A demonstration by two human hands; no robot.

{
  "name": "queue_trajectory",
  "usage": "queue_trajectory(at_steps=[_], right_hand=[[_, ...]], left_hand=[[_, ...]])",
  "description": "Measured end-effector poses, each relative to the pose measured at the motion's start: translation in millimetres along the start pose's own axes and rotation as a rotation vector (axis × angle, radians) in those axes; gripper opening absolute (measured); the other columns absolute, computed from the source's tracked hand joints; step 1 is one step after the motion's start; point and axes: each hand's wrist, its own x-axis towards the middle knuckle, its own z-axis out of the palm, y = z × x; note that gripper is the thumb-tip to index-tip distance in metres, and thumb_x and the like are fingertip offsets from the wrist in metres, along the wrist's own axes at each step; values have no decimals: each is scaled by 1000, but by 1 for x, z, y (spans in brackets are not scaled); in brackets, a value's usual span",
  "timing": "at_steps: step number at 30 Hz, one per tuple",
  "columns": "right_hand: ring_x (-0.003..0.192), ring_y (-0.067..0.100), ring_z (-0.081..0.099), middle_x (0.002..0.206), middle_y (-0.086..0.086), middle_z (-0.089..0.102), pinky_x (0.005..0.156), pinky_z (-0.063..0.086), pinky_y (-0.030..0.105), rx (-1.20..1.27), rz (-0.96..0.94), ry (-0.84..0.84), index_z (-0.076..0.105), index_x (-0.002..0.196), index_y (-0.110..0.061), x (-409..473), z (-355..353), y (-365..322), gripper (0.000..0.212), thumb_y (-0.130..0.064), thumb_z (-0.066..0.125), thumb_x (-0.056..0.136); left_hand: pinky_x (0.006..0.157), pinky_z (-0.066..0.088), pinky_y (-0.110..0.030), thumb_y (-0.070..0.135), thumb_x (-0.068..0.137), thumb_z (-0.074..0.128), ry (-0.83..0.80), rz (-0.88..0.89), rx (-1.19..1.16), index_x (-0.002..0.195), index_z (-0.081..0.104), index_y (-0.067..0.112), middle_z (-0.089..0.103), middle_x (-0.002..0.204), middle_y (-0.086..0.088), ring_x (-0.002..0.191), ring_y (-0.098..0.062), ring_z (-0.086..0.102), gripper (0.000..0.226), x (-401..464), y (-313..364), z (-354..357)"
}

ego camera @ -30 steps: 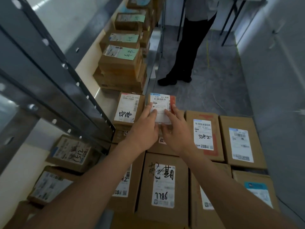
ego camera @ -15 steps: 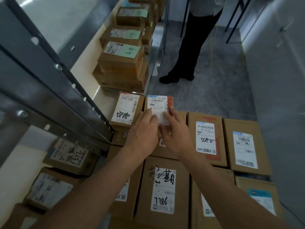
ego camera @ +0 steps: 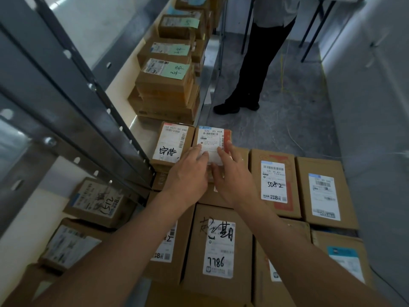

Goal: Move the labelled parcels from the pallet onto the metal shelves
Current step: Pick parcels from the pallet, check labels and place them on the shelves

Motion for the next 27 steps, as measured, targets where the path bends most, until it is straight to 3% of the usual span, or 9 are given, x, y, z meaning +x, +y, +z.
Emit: queue_trajectory(at_steps=[7, 13, 18, 27], right_hand=[[138, 31, 44, 162, 7, 33, 98, 51, 50, -142, 38, -28, 40, 152, -23, -16, -18, -13, 53, -41, 43, 103], [123, 26, 55, 146, 2, 50, 85, 50, 40, -225, 21, 0, 47, 144, -23, -42, -50, -34, 46, -44, 37, 105], [129, 25, 52, 150, 4, 48, 92, 49, 39, -227, -1, 36, 46, 147, -20, -66, -66, -47, 49, -45, 36, 107], [132, 29, 50, 155, 3, 42, 98, 49, 46, -245, -137, -15, 40, 151, -21, -96, -86, -58, 51, -46, 36, 107]], left_hand=[[117, 36, -42, 34, 106, 43, 13, 30, -25, 152, 44, 11, 35, 161, -11, 147, -26, 33, 51, -20, 5, -22], [117, 38, -44, 38, 105, 45, 36, 67, -50, 152, 43, 12, 39, 158, -9, 143, -24, 38, 54, -44, 8, -40], [116, 37, -41, 41, 106, 45, 43, 70, -53, 153, 41, 15, 40, 159, -6, 144, -24, 38, 55, -66, 19, -56], [103, 51, -40, 44, 104, 42, 114, 3, -98, 146, 47, 18, 49, 144, 2, 129, -18, 51, 50, -113, 36, -72]])
